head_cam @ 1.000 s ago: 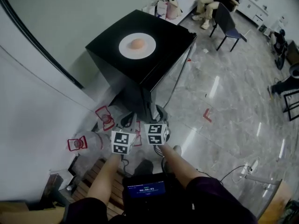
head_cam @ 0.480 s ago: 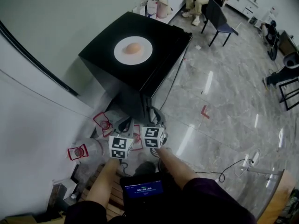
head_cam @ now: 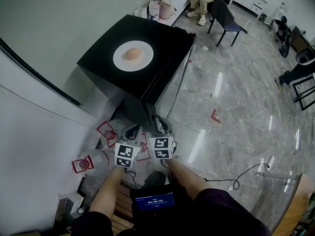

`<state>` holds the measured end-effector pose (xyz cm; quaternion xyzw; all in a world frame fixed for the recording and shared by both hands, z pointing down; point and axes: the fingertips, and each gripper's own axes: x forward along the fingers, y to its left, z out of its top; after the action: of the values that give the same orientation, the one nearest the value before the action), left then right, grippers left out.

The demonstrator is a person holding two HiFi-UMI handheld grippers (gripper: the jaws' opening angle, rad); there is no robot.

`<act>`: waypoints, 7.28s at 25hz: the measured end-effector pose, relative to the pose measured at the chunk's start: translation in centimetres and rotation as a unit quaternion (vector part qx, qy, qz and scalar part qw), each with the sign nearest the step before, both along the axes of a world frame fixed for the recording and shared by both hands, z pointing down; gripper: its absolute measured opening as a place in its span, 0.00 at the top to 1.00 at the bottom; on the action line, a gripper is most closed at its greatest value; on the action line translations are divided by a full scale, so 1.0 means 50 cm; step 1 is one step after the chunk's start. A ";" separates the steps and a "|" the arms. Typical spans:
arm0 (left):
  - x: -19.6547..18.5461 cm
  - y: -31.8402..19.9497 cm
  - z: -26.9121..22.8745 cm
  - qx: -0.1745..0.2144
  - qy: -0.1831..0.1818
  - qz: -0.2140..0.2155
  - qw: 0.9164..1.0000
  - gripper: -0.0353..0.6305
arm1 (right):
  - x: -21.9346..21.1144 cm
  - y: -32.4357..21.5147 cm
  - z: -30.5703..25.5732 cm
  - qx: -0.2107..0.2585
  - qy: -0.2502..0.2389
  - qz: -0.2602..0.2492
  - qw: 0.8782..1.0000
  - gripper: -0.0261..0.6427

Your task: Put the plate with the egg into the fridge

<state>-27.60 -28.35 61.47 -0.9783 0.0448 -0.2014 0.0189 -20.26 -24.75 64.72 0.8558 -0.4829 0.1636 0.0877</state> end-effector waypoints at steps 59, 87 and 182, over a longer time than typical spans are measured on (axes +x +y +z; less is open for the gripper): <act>0.435 0.252 -0.409 0.244 0.082 0.000 0.966 0.93 | 0.392 0.227 -0.463 0.118 0.193 -0.277 0.934 0.95; 0.353 -0.076 -0.513 0.491 -0.284 -0.210 0.796 0.93 | 0.237 -0.535 -0.516 -0.105 0.298 -0.714 0.625 0.95; 0.494 0.212 -0.207 0.521 -0.395 -0.224 0.722 0.91 | 0.601 0.155 -0.390 0.155 -0.002 -0.449 0.880 0.95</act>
<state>-2.89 -17.77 51.14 -0.6072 0.3493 -0.5131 0.4961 9.78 -16.99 45.22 0.5498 -0.8346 0.0315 0.0173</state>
